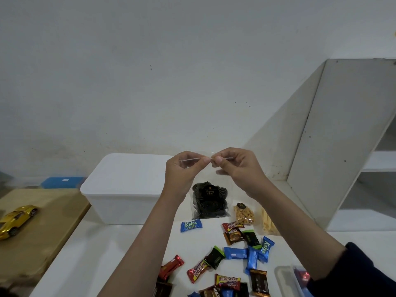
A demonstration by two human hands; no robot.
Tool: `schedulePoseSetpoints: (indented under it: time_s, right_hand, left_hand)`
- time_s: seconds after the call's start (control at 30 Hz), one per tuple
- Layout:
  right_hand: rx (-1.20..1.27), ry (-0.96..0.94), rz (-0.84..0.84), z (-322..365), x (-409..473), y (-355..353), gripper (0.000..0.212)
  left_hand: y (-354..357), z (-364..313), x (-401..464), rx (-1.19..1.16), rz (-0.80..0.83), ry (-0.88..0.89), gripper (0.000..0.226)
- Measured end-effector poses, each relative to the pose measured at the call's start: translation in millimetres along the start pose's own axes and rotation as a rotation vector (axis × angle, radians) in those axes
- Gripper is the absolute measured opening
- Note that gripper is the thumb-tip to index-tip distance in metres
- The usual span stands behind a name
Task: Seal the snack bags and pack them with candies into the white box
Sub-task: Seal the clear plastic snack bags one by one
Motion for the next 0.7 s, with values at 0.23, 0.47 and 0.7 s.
schedulePoseSetpoints:
  time_s: [0.23,0.47,0.7]
  right_hand:
    - [0.131,0.091,-0.155,-10.1,7.7,-8.6,0.010]
    - [0.033,0.019,-0.171,-12.9,5.3,-10.6,0.016]
    - [0.256,0.087,-0.128,-14.0,2.7,-22.2,0.011]
  left_hand:
    - [-4.5,7.9,1.5,-0.052,-0.007,-0.097,0.011]
    - [-3.1,11.8,4.2,-0.073,-0.012,-0.045,0.015]
    - [-9.2,12.9,5.8,-0.091,0.161,-0.021,0.017]
Point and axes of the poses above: each hand's wrist, its own x-axis towards the middle knuckle, its own y-axis out of the palm, z = x × y, the point moved 3 cm from there along x, towards the middle knuckle, and after that the axes turned 4 degrees about y, right-handed, at the moved point
